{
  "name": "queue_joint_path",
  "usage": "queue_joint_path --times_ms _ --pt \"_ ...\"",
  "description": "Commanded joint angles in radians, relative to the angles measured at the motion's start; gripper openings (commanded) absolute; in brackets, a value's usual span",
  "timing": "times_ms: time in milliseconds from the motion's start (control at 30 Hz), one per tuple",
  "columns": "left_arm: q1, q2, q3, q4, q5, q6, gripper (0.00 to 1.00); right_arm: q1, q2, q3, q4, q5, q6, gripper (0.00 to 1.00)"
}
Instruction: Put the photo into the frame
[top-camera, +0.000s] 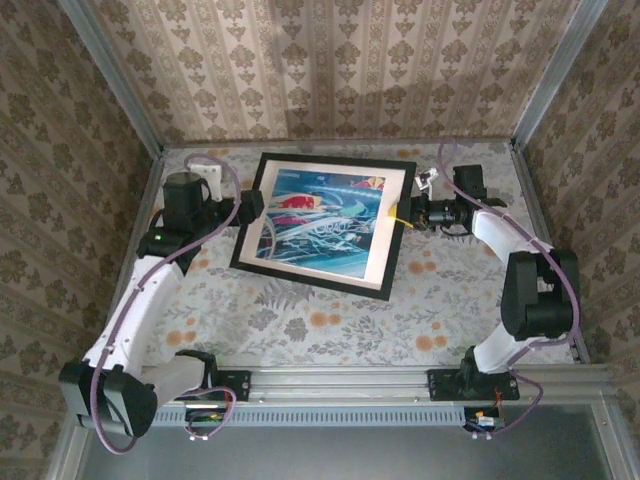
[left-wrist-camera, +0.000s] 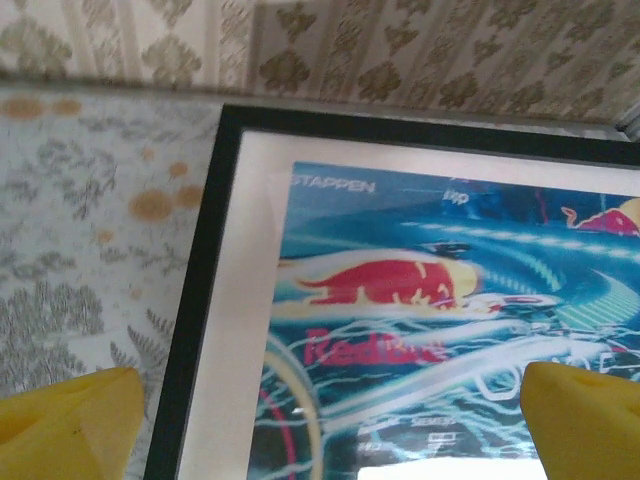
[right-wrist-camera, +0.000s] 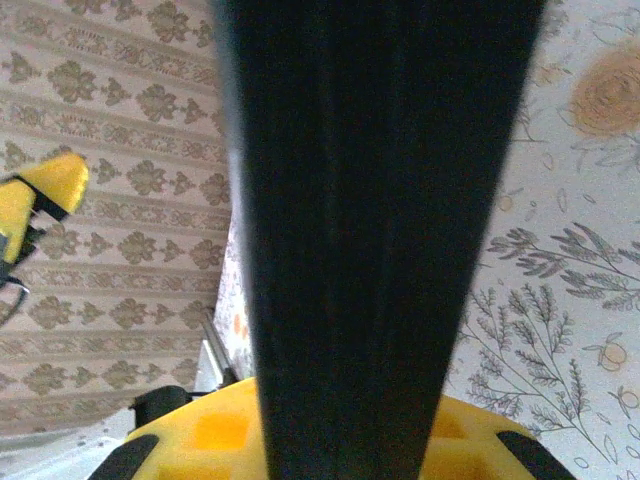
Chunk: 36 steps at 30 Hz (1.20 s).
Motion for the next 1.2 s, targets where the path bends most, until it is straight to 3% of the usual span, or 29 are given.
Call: queue_joint_path --times_ms 0,300,700,1000,1167 --pt "0.037 -0.009 -0.085 0.155 0.088 -0.132 0.96 -0.015 0.061 0.046 0.031 0.033 -0.019 0.0" --pt "0.057 0.04 -0.148 0.212 0.077 -0.154 0.95 -0.037 0.222 0.071 0.103 0.032 0.052 0.17" --pt "0.097 0.151 -0.189 0.296 0.04 -0.209 0.93 -0.073 0.347 0.103 0.152 0.083 0.098 0.49" --pt "0.156 0.404 -0.097 0.278 0.072 -0.228 0.92 -0.081 0.361 0.162 0.049 0.222 0.062 0.62" --pt "0.158 0.507 -0.056 0.26 0.07 -0.22 0.91 -0.079 0.335 0.19 -0.046 0.346 0.006 0.64"
